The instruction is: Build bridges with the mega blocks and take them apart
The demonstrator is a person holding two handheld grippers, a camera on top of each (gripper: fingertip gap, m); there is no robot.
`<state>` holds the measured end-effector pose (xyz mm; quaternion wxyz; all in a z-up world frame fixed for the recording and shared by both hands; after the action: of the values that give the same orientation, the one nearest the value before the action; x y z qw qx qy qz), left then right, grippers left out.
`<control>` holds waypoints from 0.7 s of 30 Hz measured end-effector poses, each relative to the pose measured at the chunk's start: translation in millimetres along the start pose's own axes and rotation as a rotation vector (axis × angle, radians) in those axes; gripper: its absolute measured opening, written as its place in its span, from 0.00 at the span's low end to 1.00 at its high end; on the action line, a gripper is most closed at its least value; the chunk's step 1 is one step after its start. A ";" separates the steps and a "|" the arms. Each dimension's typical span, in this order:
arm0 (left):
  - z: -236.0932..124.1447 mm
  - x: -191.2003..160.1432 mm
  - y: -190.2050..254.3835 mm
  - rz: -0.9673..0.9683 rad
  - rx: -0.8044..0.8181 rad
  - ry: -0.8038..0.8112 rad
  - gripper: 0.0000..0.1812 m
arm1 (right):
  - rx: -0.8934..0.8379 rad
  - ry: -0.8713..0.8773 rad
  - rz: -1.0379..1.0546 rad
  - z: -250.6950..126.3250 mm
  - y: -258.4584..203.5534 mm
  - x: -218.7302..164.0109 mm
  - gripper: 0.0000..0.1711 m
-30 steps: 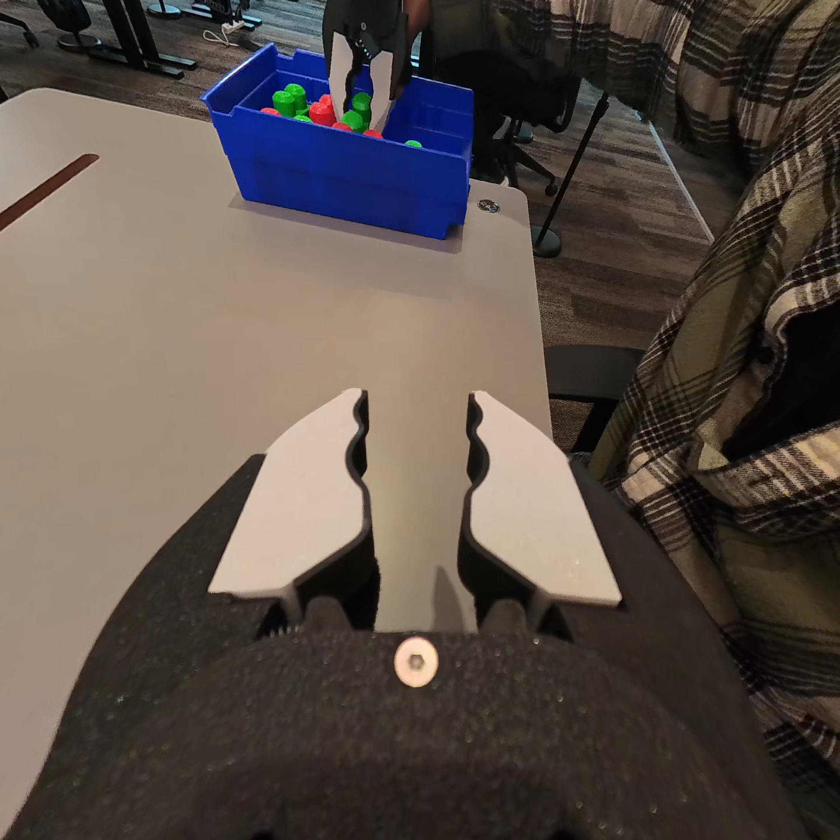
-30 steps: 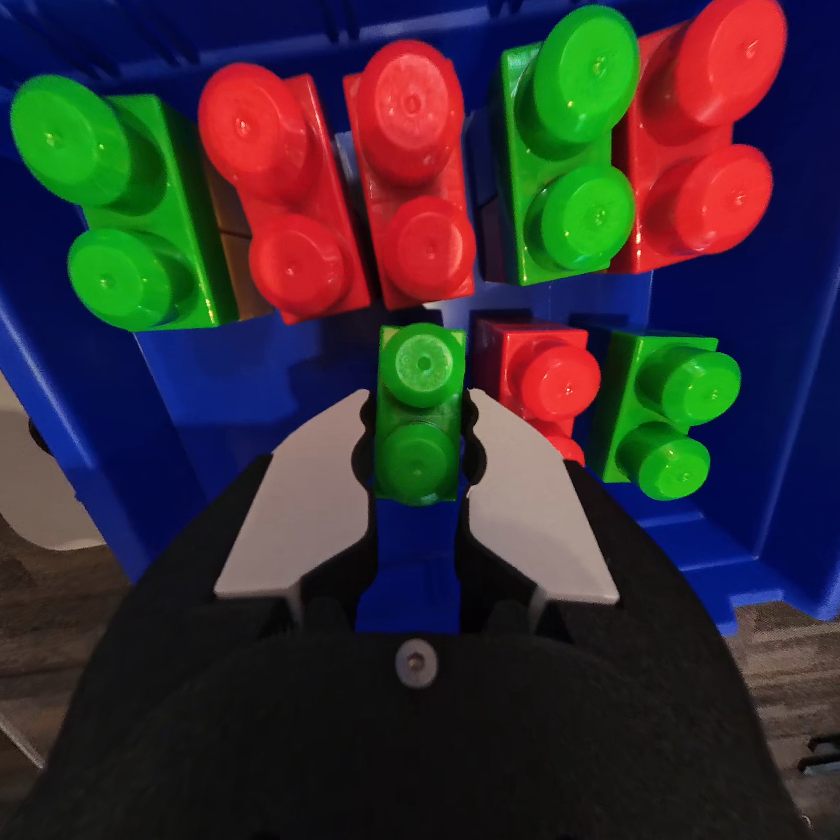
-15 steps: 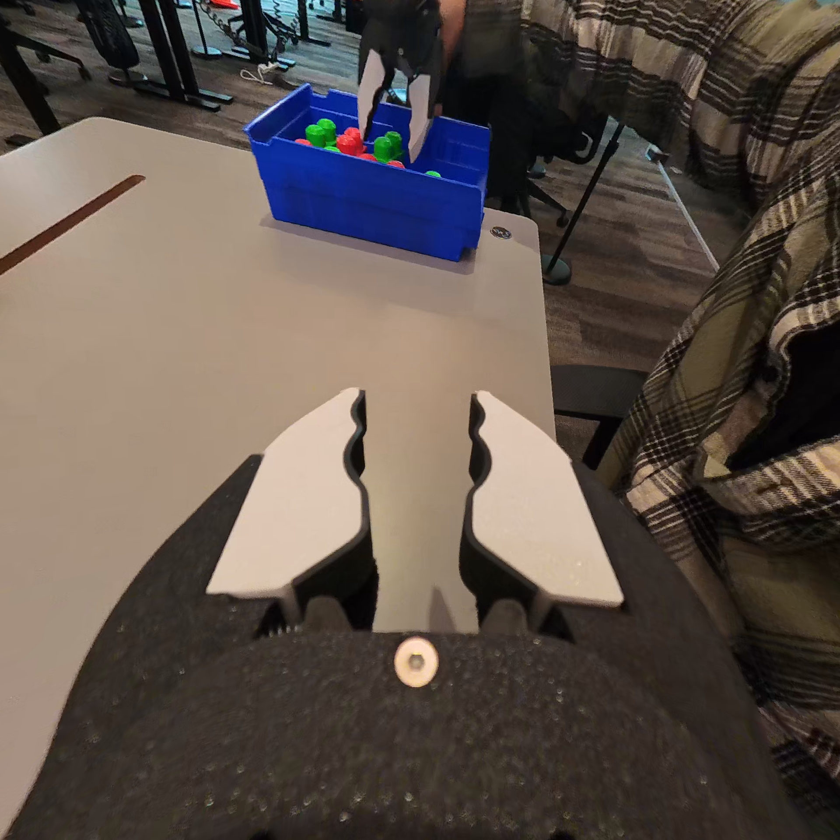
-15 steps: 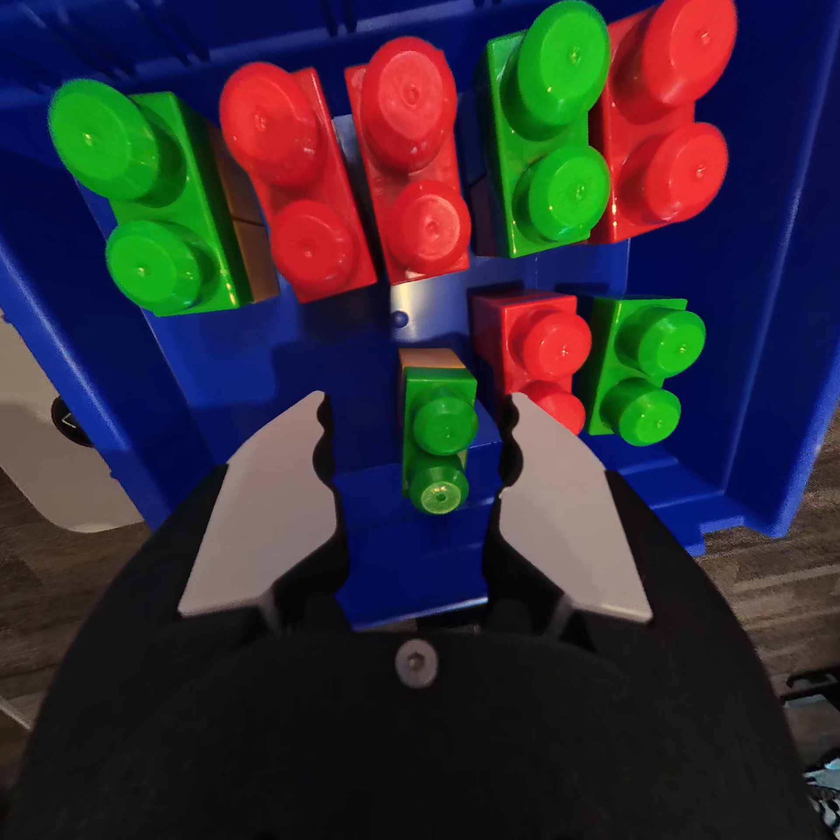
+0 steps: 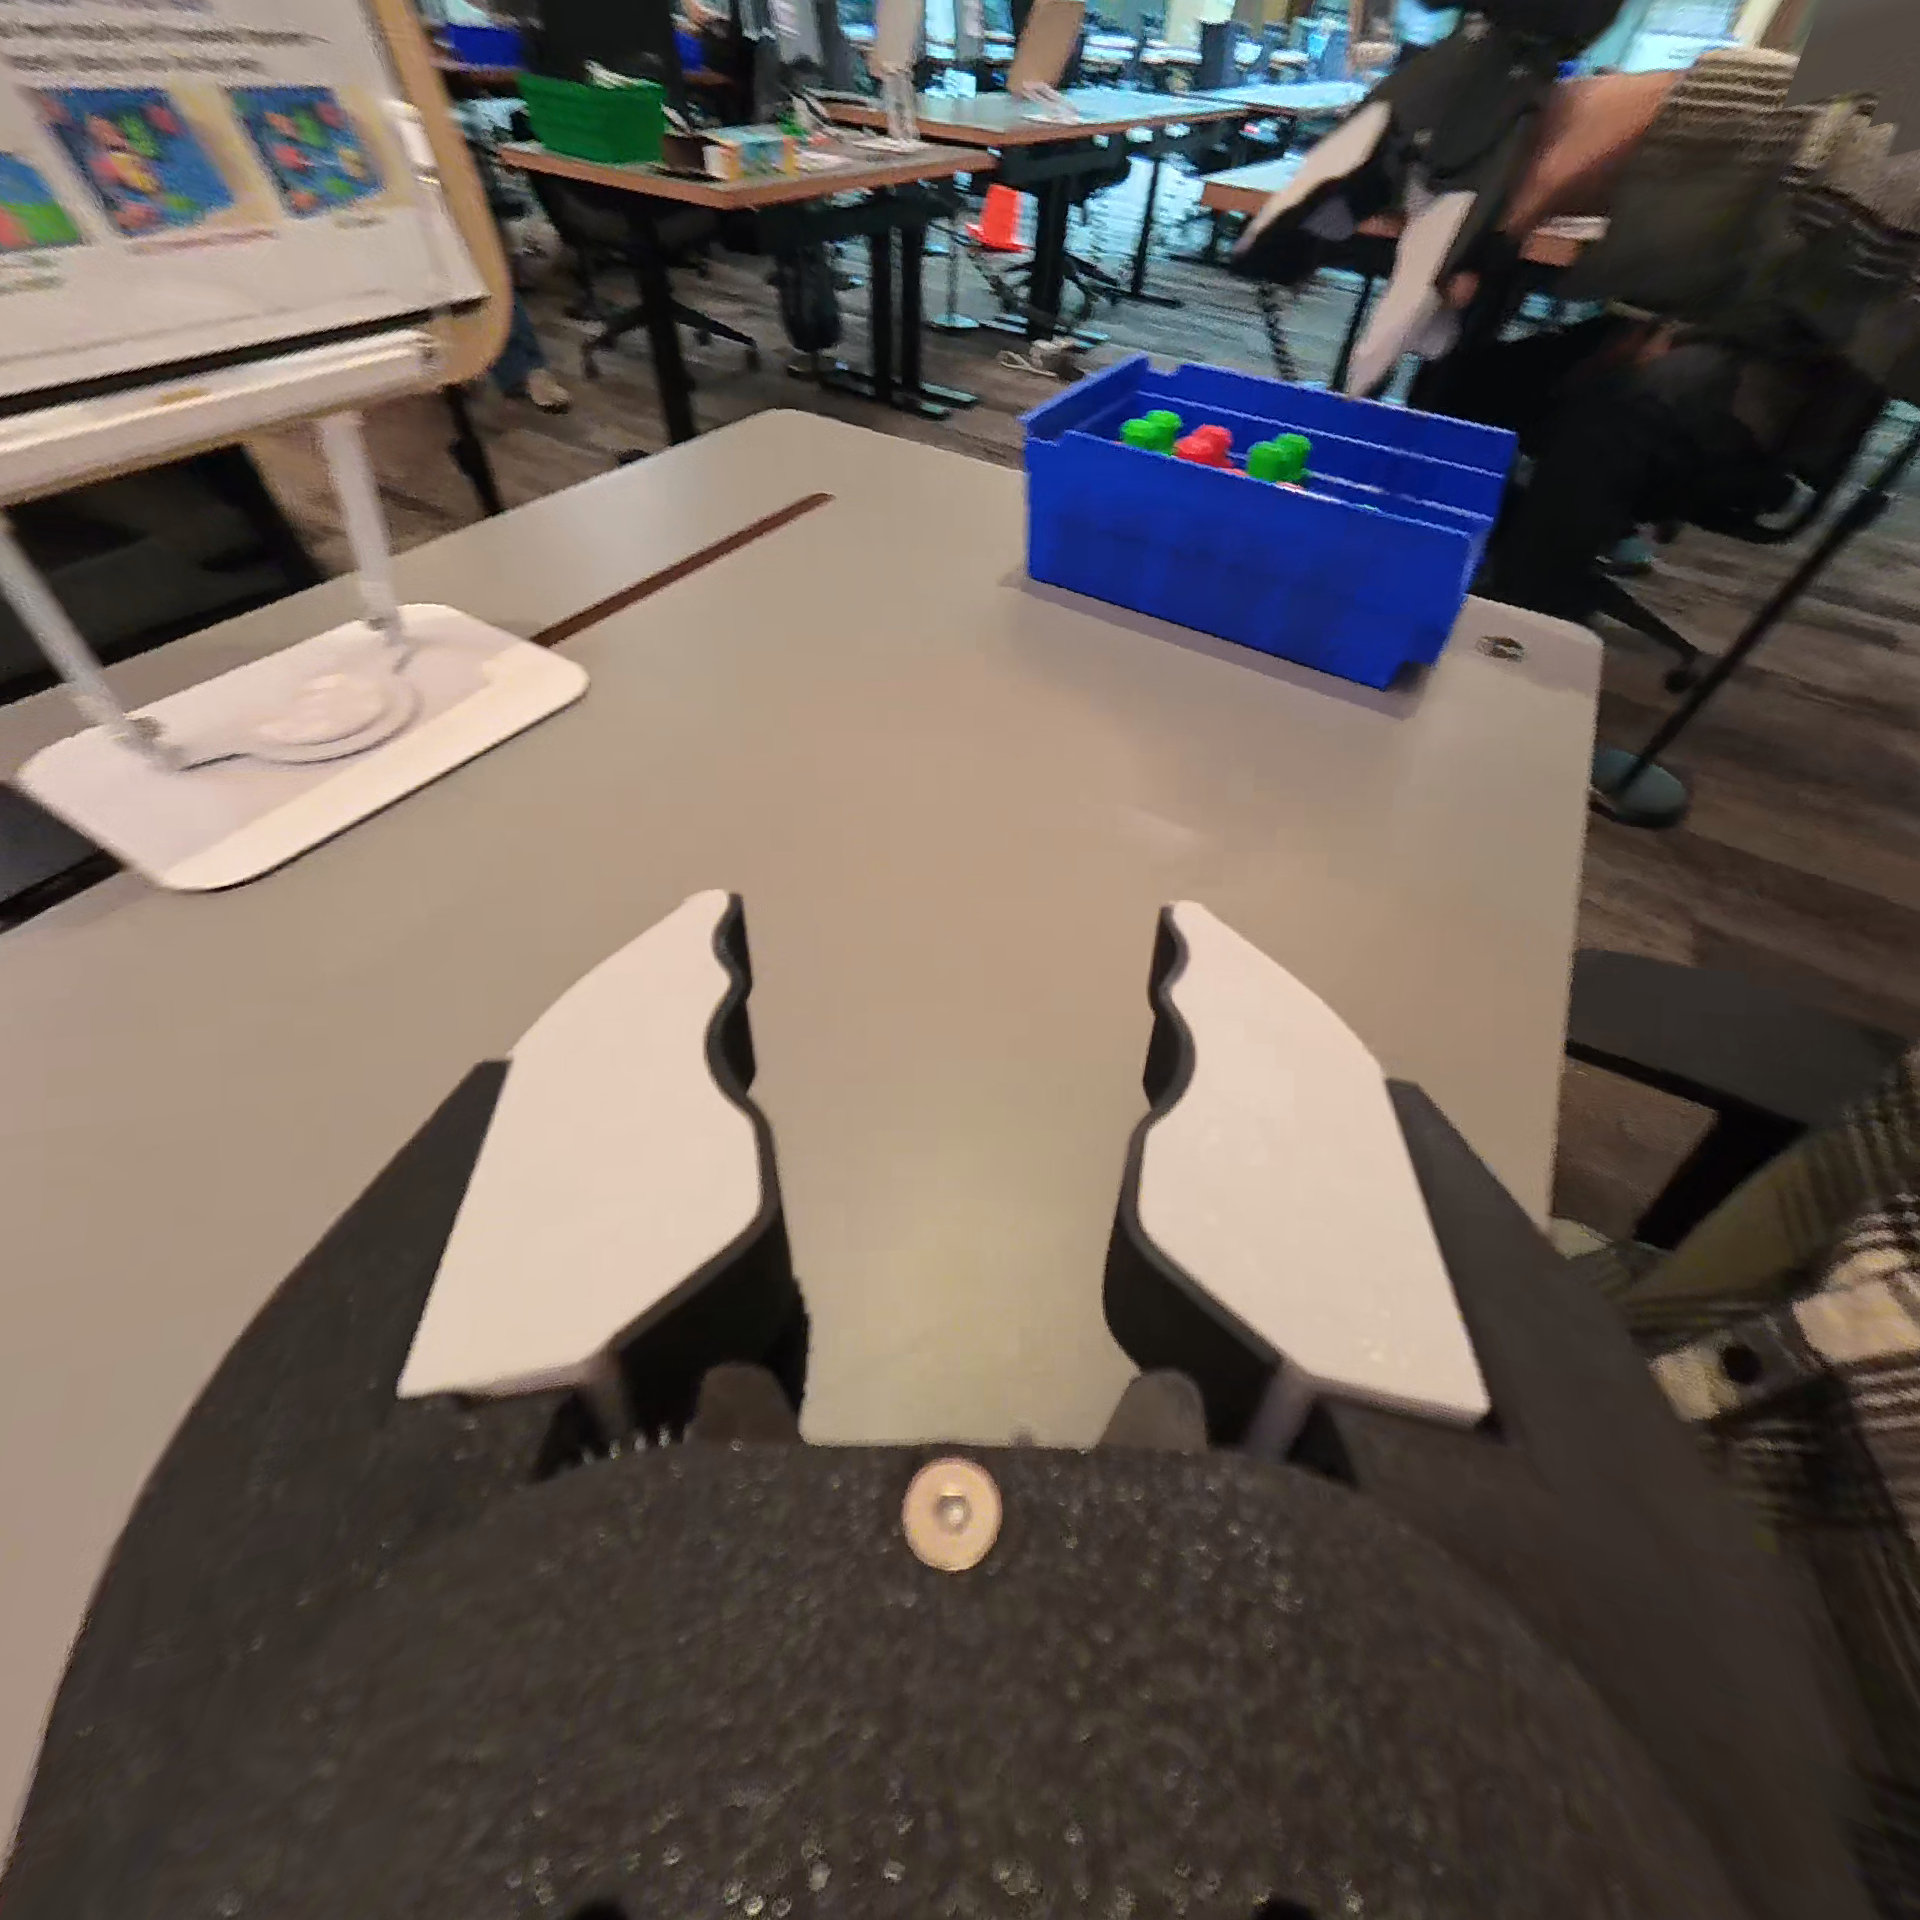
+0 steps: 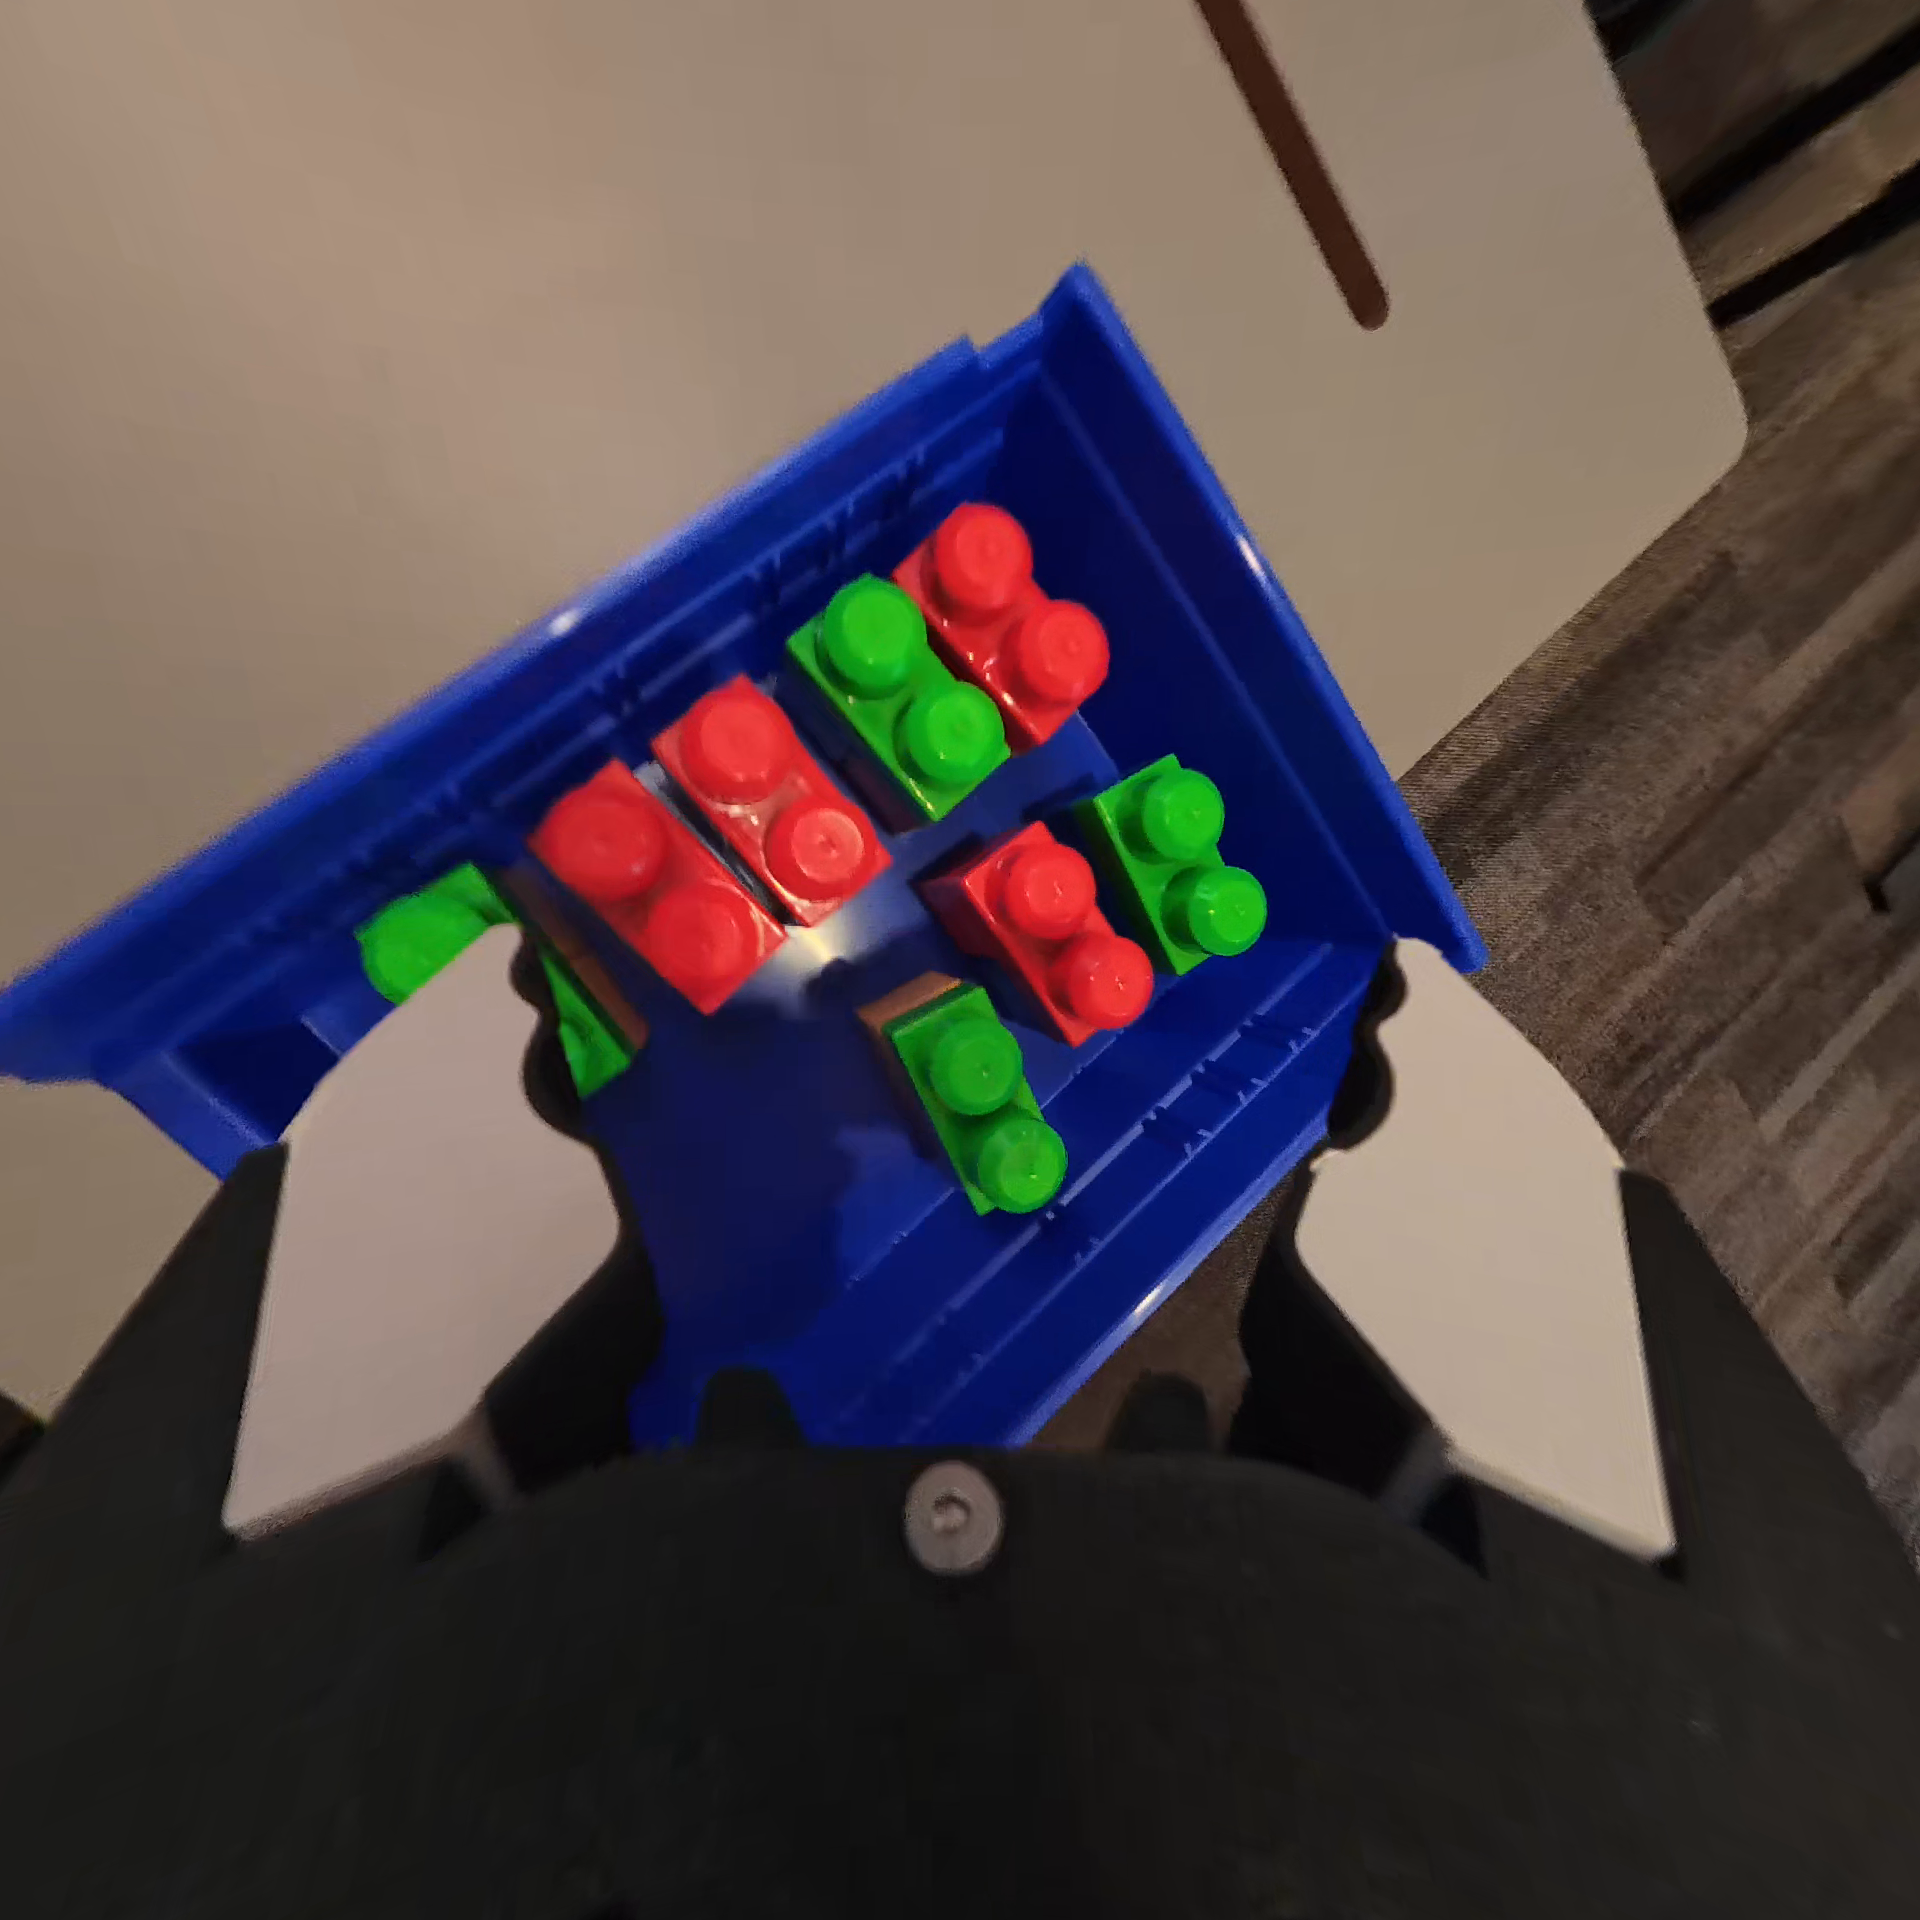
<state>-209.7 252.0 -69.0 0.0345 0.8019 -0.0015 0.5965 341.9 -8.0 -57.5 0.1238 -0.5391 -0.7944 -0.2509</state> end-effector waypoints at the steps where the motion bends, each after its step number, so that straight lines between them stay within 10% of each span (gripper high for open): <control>1: -5.3 -2.0 -4.6 -0.003 0.035 0.011 0.41 | -0.021 0.010 0.027 -2.3 -4.0 3.9 0.83; 21: -120.0 -6.6 -79.6 -0.140 0.679 0.199 0.63 | -0.422 0.424 0.560 -15.1 -138.9 90.7 0.85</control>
<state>-322.9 338.0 -45.3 -0.1931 0.7039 0.2548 0.6343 178.0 15.4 -39.2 0.2351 -0.6843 -0.5049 -0.4707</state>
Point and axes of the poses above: each gripper's, where its closed fingertips meet, z out along the fingers, x out of its top, y = z × x across the jaws, the point moved 7 cm from there along -z, back along the fingers, and after that the axes turned 1 degree about x, right-handed, at the moved point
